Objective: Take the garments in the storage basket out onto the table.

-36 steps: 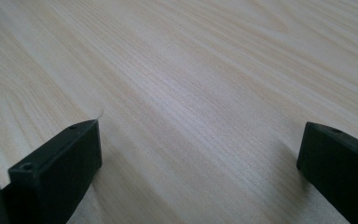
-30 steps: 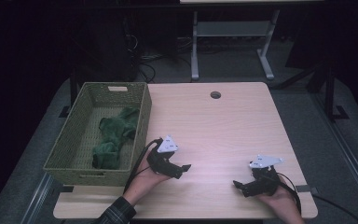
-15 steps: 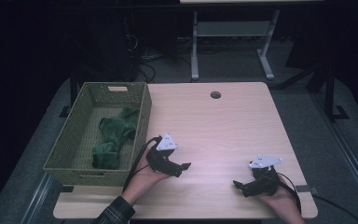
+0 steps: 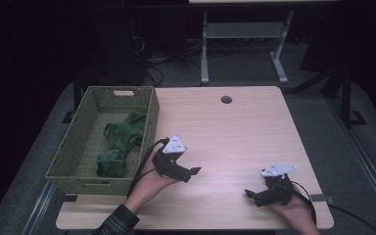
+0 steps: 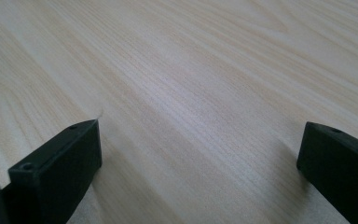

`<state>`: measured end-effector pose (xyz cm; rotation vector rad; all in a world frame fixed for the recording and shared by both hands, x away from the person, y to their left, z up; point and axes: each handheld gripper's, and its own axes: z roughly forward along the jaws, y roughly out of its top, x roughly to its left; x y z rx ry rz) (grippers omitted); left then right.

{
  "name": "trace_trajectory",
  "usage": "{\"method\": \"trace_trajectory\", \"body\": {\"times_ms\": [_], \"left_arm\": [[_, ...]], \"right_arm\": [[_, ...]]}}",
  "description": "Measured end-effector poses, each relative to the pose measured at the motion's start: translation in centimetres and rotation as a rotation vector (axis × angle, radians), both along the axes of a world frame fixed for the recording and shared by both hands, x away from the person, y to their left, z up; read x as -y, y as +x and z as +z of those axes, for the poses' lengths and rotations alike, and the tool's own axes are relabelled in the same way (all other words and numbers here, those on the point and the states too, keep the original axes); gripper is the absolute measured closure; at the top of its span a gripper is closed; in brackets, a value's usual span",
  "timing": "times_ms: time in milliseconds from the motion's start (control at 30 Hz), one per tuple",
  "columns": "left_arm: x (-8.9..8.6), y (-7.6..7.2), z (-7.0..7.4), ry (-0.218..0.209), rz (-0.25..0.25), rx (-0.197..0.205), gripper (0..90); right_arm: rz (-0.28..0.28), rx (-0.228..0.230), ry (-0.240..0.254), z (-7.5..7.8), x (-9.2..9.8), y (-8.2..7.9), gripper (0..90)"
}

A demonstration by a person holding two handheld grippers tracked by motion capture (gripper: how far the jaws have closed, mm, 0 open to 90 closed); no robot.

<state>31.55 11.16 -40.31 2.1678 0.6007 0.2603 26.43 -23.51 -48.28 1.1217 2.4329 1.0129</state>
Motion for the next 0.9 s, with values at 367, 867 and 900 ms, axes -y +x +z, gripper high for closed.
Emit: {"method": "trace_trajectory", "body": {"times_ms": [367, 867, 900], "left_arm": [[-0.1, 0.6, 2.2, 0.015, -0.022, 0.009, 13.4], [-1.5, 2.6, 4.7, 0.013, -0.029, -0.002, 13.6], [-1.7, 2.6, 4.8, 0.019, -0.032, 0.001, 13.6]], "right_arm": [[0.0, 0.001, 0.0, 0.0, 0.0, 0.0, 0.0], [0.002, 0.005, -0.001, 0.0, 0.0, 0.0, 0.0], [0.003, 0.005, -0.001, 0.0, 0.0, 0.0, 0.0]]}}
